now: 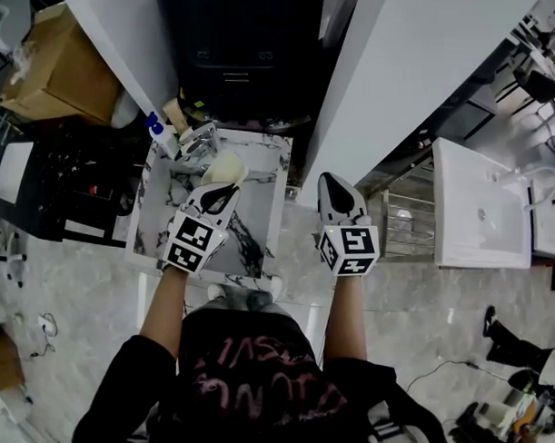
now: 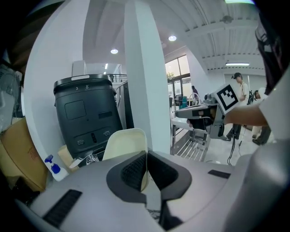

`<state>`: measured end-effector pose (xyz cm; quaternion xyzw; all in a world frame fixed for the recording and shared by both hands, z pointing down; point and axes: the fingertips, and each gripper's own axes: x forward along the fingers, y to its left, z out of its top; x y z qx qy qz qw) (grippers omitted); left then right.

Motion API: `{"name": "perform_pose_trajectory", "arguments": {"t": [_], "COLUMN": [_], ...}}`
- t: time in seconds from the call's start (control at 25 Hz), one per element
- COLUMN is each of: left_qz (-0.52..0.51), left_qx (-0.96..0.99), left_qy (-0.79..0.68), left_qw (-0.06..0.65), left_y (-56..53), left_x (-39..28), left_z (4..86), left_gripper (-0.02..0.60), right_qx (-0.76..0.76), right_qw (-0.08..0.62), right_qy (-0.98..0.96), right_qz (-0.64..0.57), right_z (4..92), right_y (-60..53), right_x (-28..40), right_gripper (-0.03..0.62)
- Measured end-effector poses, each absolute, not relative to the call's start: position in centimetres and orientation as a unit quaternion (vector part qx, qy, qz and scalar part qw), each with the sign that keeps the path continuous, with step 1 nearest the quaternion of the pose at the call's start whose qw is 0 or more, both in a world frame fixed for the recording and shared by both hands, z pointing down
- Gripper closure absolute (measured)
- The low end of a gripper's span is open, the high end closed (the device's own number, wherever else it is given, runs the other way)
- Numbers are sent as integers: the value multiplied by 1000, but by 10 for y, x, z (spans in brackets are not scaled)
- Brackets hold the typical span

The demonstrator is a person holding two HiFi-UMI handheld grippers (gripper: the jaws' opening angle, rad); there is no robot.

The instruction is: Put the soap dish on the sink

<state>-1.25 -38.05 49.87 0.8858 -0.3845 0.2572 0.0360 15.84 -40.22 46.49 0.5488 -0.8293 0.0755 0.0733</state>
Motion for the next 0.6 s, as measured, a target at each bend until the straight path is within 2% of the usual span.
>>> {"name": "perform_pose_trajectory", "arguments": {"t": [0.6], "left_qz": [295], "left_qx": [890], "left_qy": [-346], "left_qw": [21], "left_y": [-423], "left_x": [-8], "left_z": [530], "left_gripper": [555], "right_qx": [572], "right_qw": [73], "right_qy": [-812], "right_qz": [85], "right_z": [472], "right_y": [-423], "right_x": [166], "right_gripper": [582]}}
